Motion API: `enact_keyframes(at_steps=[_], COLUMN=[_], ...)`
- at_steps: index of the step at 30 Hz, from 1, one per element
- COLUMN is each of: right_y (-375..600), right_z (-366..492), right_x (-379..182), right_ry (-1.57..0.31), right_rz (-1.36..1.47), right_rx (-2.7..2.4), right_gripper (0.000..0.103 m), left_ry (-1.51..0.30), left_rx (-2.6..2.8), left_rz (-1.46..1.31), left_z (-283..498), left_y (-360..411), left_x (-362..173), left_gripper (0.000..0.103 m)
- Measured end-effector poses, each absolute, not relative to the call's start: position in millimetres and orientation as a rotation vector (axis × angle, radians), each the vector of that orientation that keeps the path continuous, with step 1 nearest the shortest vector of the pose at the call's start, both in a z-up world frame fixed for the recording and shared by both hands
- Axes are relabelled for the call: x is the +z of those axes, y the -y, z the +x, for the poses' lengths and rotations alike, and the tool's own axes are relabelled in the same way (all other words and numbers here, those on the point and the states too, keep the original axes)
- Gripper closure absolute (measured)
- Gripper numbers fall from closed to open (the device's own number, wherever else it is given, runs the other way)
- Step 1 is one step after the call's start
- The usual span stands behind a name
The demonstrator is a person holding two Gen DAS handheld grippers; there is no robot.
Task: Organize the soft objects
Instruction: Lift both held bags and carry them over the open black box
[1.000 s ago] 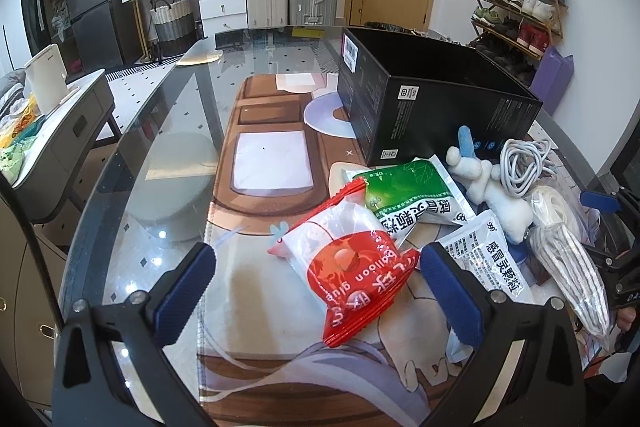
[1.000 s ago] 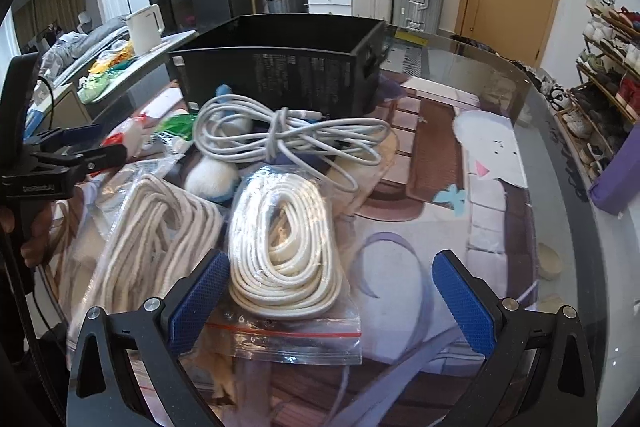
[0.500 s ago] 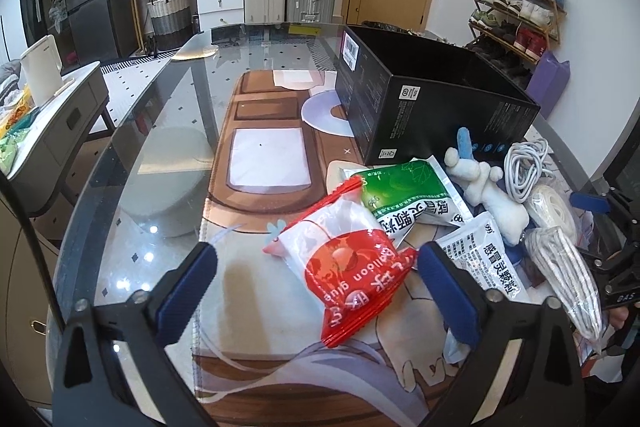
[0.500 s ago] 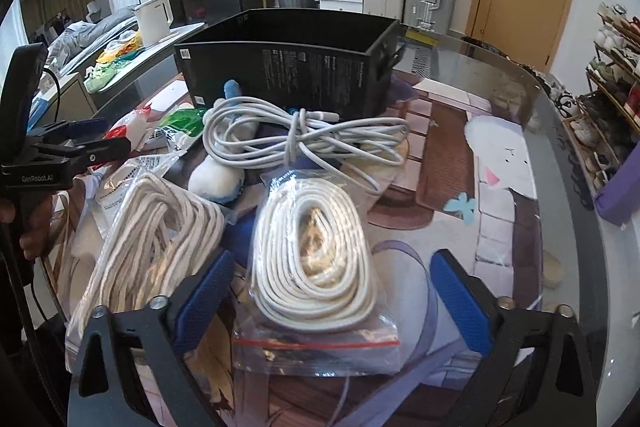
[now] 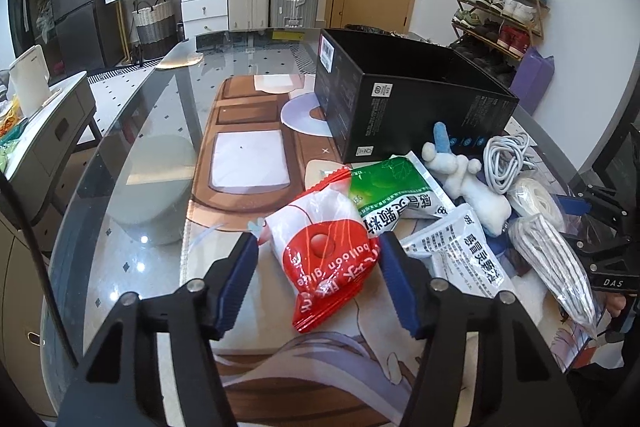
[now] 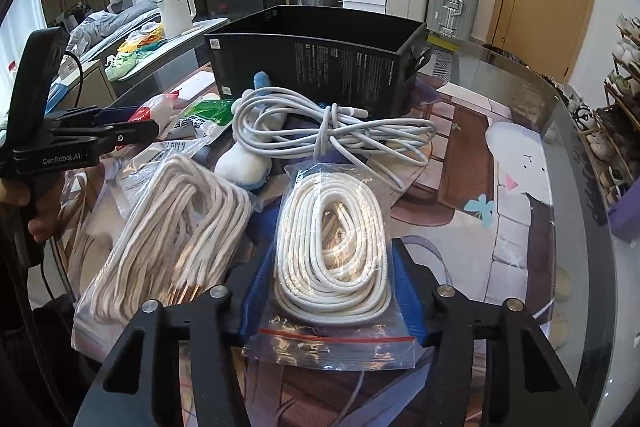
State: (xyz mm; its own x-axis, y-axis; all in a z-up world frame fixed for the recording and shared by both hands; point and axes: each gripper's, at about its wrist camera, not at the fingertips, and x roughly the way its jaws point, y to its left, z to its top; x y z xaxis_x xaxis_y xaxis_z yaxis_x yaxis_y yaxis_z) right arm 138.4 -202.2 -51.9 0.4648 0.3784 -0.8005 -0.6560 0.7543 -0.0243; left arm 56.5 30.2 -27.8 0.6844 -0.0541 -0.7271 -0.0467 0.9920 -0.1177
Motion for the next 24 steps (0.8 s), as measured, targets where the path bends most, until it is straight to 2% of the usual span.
enact_keyframes(at_steps=[8, 24], right_y=[215, 228], right_z=[124, 106], right_x=[-48, 3], right_ry=[-0.853, -0.718], right_rz=[-0.351, -0.273], right_rx=[0.656, 0.686], right_gripper=[0.061, 0.062], left_ry=[-0.791, -0.677], left_rx=[-0.009, -0.015], left_rz=[-0.109, -0.081], left_z=[44, 34], left_y=[-24, -17], left_x=[-24, 13], left_gripper=[0.043, 0.043])
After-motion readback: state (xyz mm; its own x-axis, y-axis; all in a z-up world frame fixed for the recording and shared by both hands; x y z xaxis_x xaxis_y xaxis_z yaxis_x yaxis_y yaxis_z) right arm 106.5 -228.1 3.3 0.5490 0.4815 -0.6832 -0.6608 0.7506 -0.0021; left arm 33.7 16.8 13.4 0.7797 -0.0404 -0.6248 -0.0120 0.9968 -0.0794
